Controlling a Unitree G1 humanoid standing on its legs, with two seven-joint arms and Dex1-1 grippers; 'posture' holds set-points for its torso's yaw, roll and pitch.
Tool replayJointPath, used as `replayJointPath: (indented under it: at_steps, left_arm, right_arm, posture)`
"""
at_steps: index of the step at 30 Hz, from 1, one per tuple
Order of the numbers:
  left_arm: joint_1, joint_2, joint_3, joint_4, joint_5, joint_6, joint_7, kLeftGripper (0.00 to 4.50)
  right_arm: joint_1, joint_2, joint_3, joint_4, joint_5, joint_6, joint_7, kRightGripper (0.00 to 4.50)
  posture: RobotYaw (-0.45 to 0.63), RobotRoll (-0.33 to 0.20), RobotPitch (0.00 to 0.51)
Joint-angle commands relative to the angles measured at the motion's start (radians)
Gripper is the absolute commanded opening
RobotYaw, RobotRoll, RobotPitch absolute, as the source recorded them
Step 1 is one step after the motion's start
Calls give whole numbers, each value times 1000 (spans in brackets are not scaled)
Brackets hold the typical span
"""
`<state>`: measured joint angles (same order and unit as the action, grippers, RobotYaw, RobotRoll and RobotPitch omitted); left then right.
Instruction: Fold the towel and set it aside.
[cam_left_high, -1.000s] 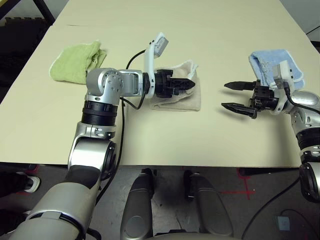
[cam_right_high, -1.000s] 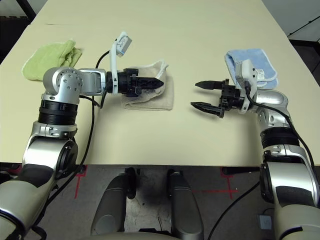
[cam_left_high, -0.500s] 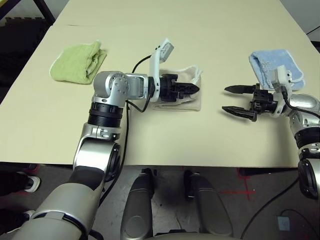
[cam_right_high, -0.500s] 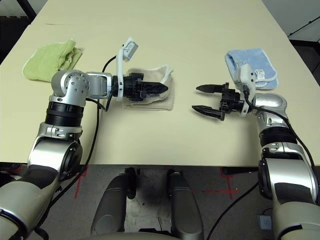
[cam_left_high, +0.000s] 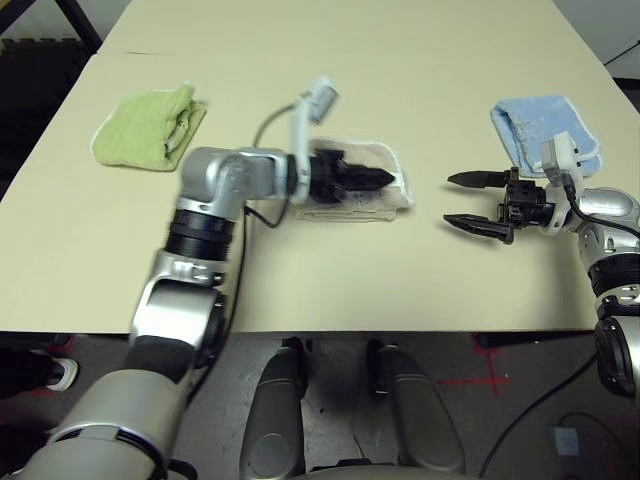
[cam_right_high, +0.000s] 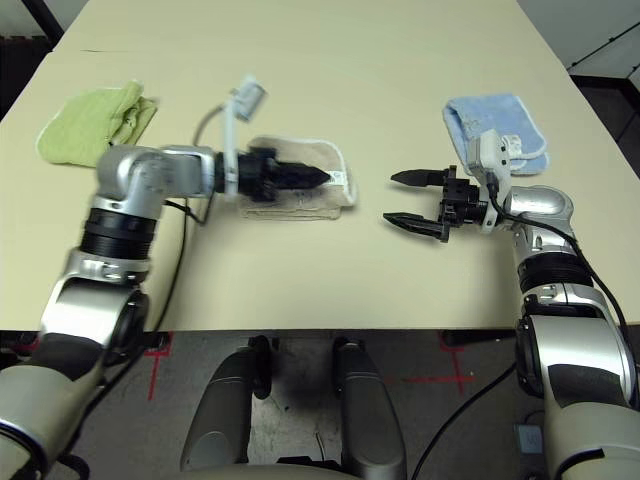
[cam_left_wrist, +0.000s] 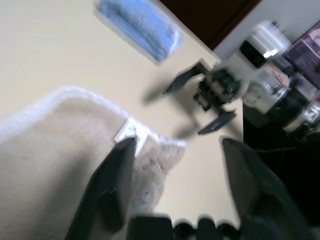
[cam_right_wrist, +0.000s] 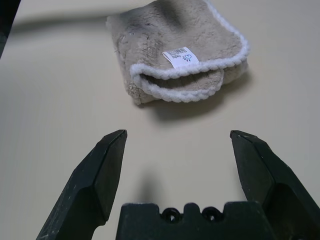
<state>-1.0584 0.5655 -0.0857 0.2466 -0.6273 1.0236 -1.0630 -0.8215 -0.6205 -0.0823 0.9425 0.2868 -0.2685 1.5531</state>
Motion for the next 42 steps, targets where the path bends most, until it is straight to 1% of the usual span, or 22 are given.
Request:
replayJointPath:
  at_steps: [1,3,5,7,8,11,13,16,19,22,23,24,26,29,32,33,36,38,42]
  left_arm:
    - [-13,99,-31,-28,59,-142,-144,4482]
    - [38,153,-34,-38,126,-306,-187,4482]
    - [111,186,-8,-55,136,-408,-240,4482]
    - [185,202,20,-75,128,-452,-264,4482]
    - [220,207,22,-75,141,-499,-277,4482]
    - [299,198,20,-37,204,-663,-278,4482]
    - [341,198,6,-2,250,-809,-318,4482]
    - [356,167,31,48,253,-892,-316,4482]
    - [324,162,36,119,265,-956,-350,4482]
    - [286,168,44,176,270,-975,-370,4500]
    - [279,168,45,186,273,-975,-372,4500]
    - [274,168,46,195,275,-975,-375,4500]
    - [267,165,53,201,268,-961,-375,4500]
    - [259,156,64,204,255,-938,-370,4500]
    - [251,149,62,219,261,-947,-373,4500]
    - [247,145,61,227,261,-951,-376,4500]
    - [240,132,56,251,263,-982,-402,3895]
    - [237,127,56,258,258,-987,-421,3198]
    - [233,121,56,269,259,-996,-453,1579]
  right_arm:
    - [-18,4,-1,-47,6,30,4,4500]
    - [-22,13,0,-73,12,52,1,4500]
    - [-24,25,1,-101,19,75,-2,4500]
    - [-31,37,4,-124,24,99,-7,4500]
    - [-36,43,5,-132,25,112,-9,4500]
    - [-48,54,7,-148,22,145,-21,4500]
    - [-50,57,9,-152,20,161,-23,4500]
    - [-49,54,13,-156,15,164,-11,4500]
    - [-51,49,8,-159,17,169,-11,4500]
    - [-42,37,1,-168,19,169,-10,3905]
    - [-38,35,-1,-170,19,169,-13,3499]
    - [-34,33,-3,-174,20,169,-15,3222]
    - [-28,31,-4,-182,22,170,-18,2417]
    - [-21,31,-4,-192,24,173,-21,1332]
    - [-19,35,-2,-197,24,174,-23,89]
    - [-20,36,-1,-198,24,174,-23,34]
    - [-28,43,3,-196,24,171,-20,0]
    - [-30,45,4,-194,24,167,-18,0]
    - [-32,48,4,-192,24,166,-16,0]
  posture:
    - [-38,0,253]
    - [-26,0,253]
    - [-20,0,254]
    - [-15,0,255]
    - [-15,0,256]
    - [-16,0,259]
    - [-21,0,263]
    - [-24,0,267]
    - [-28,0,267]
    - [-33,0,263]
    - [-33,0,263]
    - [-36,0,261]
    - [-38,0,261]
    - [-40,0,260]
    - [-39,0,260]
    - [-38,0,261]
    - [-40,0,264]
    - [-40,0,264]
    - [-44,0,263]
